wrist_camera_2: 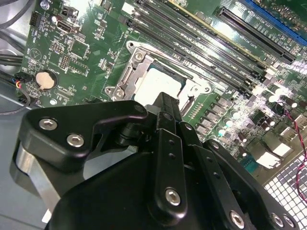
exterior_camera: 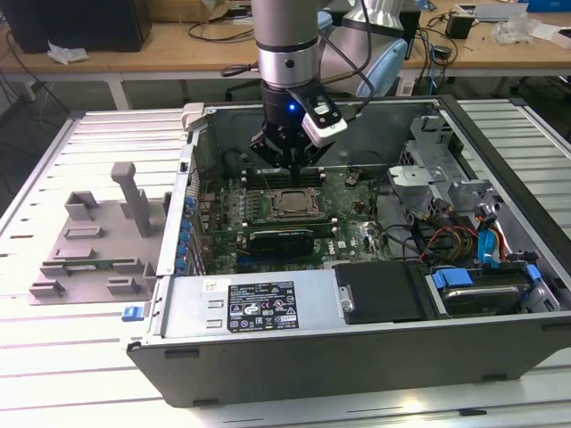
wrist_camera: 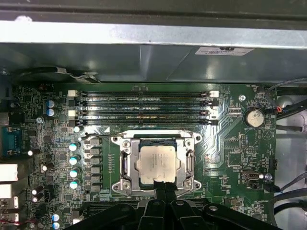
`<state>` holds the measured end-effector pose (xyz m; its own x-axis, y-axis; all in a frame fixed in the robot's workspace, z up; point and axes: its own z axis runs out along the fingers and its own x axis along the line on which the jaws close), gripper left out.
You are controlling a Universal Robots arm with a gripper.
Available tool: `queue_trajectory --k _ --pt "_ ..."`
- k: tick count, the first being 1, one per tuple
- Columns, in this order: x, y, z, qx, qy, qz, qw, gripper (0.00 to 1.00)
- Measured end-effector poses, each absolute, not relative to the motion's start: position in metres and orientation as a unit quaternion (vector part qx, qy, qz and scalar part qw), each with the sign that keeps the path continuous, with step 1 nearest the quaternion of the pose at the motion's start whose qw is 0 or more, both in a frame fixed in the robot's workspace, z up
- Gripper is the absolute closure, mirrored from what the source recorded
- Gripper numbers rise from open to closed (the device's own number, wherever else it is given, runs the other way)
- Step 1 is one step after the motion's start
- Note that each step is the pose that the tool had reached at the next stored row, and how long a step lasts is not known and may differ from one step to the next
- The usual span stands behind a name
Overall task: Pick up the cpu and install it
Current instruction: 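Install the first cpu locking lever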
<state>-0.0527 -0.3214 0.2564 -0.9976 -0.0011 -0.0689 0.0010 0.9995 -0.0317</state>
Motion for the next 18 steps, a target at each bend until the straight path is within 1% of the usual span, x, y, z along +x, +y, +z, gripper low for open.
queue_trajectory --k 5,18 --pt "-0.054 -0.321 0.256 0.000 0.999 -0.016 0.035 0.89" --pt "-0.097 -0.320 0.256 0.000 0.999 -0.016 0.034 0.89"
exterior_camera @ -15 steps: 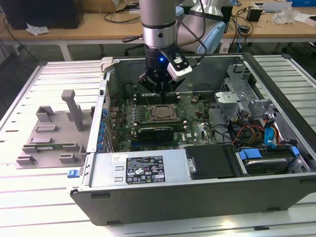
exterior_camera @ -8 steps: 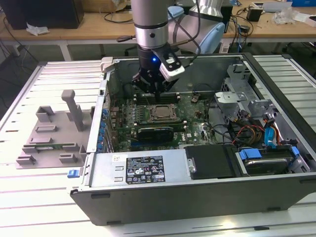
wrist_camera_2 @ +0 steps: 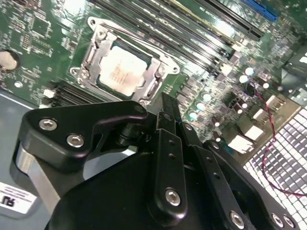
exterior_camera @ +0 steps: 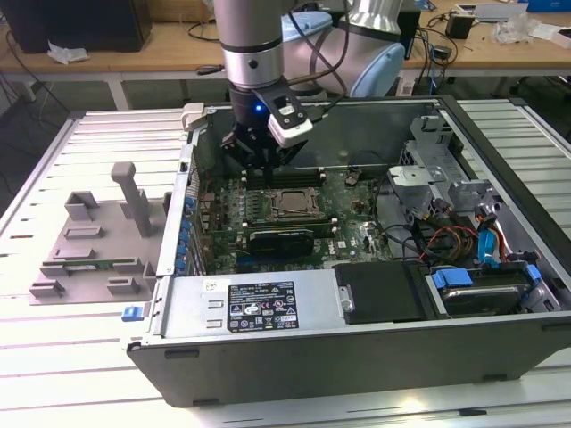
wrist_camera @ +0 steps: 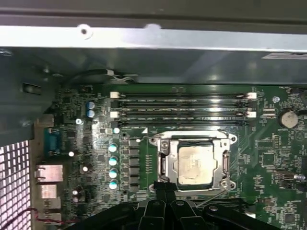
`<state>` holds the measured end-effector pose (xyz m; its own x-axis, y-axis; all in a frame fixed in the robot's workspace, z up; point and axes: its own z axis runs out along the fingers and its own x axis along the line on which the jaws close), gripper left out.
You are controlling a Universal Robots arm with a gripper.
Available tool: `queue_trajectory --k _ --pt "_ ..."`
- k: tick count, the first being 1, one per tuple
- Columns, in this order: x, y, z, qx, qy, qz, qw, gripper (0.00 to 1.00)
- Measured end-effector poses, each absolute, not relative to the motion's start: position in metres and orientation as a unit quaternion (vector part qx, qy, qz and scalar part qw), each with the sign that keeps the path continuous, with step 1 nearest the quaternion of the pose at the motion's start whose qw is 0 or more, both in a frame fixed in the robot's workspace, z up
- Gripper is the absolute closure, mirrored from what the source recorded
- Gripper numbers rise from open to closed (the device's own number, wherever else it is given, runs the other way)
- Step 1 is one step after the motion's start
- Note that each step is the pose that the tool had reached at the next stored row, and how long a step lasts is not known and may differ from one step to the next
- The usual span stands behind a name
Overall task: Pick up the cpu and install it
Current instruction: 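Install the first cpu locking lever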
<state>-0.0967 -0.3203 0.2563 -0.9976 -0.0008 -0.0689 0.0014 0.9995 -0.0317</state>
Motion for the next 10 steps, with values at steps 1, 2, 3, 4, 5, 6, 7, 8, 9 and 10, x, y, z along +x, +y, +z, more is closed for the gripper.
queue_trajectory --k 1,2,3,4,5,6,7,8,9,10 --pt "-0.0975 -0.3203 0.2562 0.000 0.999 -0.016 0.035 0.89" --pt "-0.0975 -0.3203 0.2563 0.000 0.999 -0.016 0.034 0.89" --pt "-0.0975 -0.3203 0.2563 0.000 0.999 -0.016 0.034 0.89" --pt "-0.0976 -0.3203 0.2563 0.000 0.999 -0.016 0.034 0.89" --pt "-0.0977 -0.3204 0.2563 0.000 0.999 -0.016 0.034 0.89" --pt "-0.0976 -0.3204 0.2562 0.000 0.999 -0.016 0.029 0.89" --pt "-0.0967 -0.3203 0.2557 0.000 1.000 -0.015 0.009 0.89" --pt "-0.0965 -0.3204 0.2554 0.000 1.000 -0.015 -0.004 0.89" --pt "-0.0966 -0.3204 0.2555 0.000 1.000 -0.015 -0.007 0.89" --pt "-0.0966 -0.3204 0.2555 0.000 1.000 -0.015 -0.007 0.89"
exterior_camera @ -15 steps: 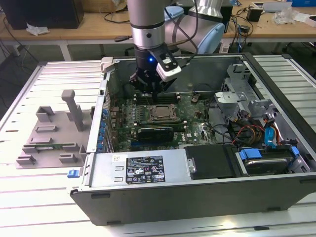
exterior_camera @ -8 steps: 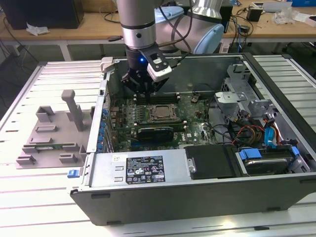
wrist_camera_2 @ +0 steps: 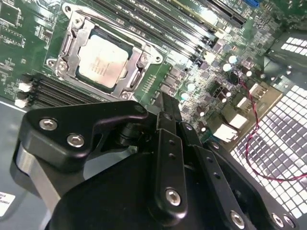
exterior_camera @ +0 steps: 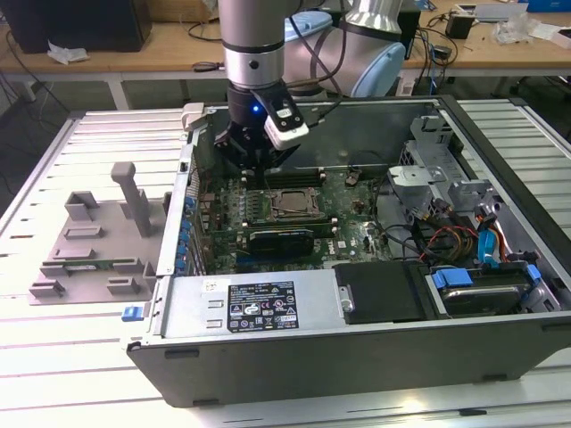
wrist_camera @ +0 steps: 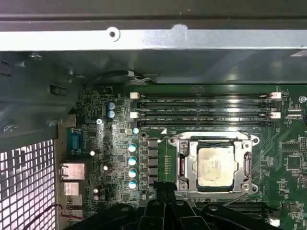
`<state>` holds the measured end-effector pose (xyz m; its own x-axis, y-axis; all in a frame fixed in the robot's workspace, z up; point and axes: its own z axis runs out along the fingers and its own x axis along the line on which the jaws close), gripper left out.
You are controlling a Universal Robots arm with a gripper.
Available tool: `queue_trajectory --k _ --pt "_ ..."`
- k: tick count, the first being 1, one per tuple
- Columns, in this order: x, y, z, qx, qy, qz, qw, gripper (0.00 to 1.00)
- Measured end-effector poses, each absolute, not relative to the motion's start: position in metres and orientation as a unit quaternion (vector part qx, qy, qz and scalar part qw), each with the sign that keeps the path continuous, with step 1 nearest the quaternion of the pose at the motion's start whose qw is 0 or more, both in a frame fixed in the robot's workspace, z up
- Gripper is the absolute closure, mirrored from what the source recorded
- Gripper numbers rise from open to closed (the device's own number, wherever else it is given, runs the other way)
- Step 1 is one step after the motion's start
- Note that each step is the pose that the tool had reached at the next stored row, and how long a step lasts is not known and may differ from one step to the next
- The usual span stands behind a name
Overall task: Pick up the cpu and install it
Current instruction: 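Install the first cpu locking lever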
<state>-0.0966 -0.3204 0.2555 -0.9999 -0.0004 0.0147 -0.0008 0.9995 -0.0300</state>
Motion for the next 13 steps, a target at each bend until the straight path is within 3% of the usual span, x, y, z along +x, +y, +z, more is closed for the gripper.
queue_trajectory --k 3,6,13 --pt "-0.099 -0.320 0.255 0.000 -1.000 0.012 0.007 0.89" --pt "-0.105 -0.321 0.255 0.001 -1.000 -0.008 0.005 0.89" --pt "-0.113 -0.321 0.255 0.001 -0.998 -0.070 0.002 0.89"
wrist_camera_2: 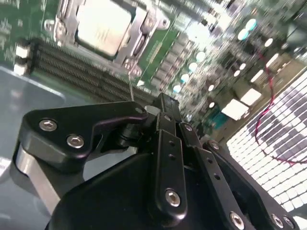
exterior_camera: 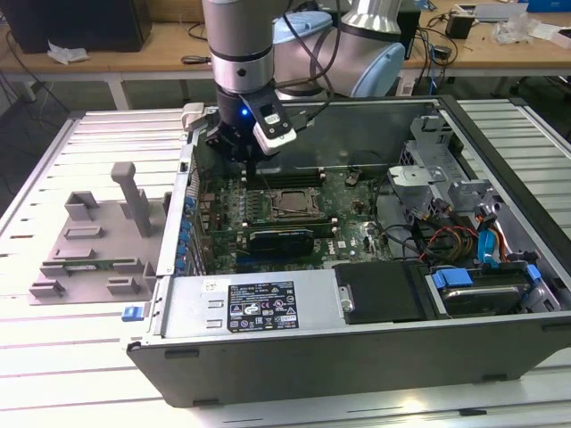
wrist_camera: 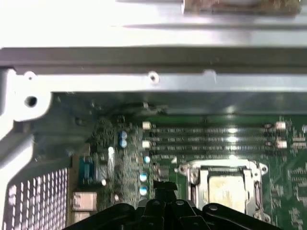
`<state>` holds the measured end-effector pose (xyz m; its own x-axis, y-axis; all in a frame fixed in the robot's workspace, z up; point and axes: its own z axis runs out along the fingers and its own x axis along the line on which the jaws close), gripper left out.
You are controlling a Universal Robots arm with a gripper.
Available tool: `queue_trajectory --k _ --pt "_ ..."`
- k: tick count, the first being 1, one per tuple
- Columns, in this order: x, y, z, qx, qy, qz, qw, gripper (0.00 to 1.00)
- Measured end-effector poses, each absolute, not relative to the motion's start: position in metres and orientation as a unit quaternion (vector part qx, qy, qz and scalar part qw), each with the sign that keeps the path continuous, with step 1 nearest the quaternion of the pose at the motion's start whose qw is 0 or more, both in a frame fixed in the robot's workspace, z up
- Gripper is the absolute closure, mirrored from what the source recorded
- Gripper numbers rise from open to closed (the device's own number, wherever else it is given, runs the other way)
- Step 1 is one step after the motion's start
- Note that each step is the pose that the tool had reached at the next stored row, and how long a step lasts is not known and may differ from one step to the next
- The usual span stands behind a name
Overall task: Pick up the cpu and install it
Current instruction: 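Install the first cpu locking lever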
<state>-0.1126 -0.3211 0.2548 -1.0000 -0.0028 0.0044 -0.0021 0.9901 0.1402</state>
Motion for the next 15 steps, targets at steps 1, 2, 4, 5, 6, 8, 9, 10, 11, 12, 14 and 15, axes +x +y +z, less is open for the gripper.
queue_trajectory --k 1,2,4,5,6,8,9,10,11,12,14,15 --pt "-0.113 -0.321 0.255 0.001 -0.997 -0.075 0.002 0.89" --pt "-0.114 -0.321 0.255 0.001 -0.997 -0.083 0.001 0.89" --pt "-0.115 -0.321 0.254 0.001 -0.996 -0.090 0.000 0.89" --pt "-0.115 -0.321 0.254 0.001 -0.996 -0.091 0.000 0.89" --pt "-0.115 -0.321 0.254 0.001 -0.995 -0.102 0.000 0.89" --pt "-0.115 -0.321 0.254 0.001 -0.993 -0.118 0.000 0.89" --pt "-0.115 -0.321 0.254 0.001 -0.992 -0.126 0.000 0.89" --pt "-0.115 -0.321 0.254 0.001 -0.992 -0.128 0.000 0.89" --pt "-0.113 -0.321 0.254 0.001 -0.992 -0.128 0.000 0.89" --pt "-0.109 -0.321 0.254 0.001 -0.992 -0.128 0.000 0.89" --pt "-0.102 -0.321 0.254 0.001 -0.992 -0.128 0.001 0.89" --pt "-0.099 -0.321 0.254 0.001 -0.992 -0.128 0.001 0.89"
